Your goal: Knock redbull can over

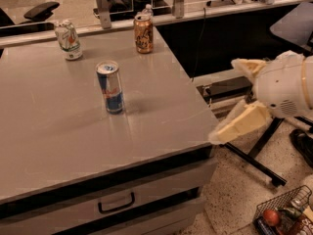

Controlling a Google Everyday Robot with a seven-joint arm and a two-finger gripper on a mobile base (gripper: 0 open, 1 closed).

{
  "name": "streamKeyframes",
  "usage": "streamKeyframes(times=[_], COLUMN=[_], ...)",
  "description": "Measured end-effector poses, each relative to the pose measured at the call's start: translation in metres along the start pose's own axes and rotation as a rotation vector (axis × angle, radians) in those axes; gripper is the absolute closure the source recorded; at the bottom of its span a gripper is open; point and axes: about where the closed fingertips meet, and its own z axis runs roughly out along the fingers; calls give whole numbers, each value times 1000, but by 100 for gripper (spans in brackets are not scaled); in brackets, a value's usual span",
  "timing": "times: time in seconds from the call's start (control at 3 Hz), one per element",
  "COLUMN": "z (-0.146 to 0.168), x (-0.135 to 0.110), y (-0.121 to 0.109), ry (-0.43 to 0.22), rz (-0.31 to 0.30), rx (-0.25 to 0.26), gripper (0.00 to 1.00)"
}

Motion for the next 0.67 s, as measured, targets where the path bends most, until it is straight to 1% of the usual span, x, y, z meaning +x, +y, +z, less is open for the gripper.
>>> streamKeyframes(times=[0.33,0.67], z=[8,5], x=[-36,-36], y=[8,8], ry=[-107,-102], rz=[-21,-8], rx=[-3,-6], gripper=[0,0])
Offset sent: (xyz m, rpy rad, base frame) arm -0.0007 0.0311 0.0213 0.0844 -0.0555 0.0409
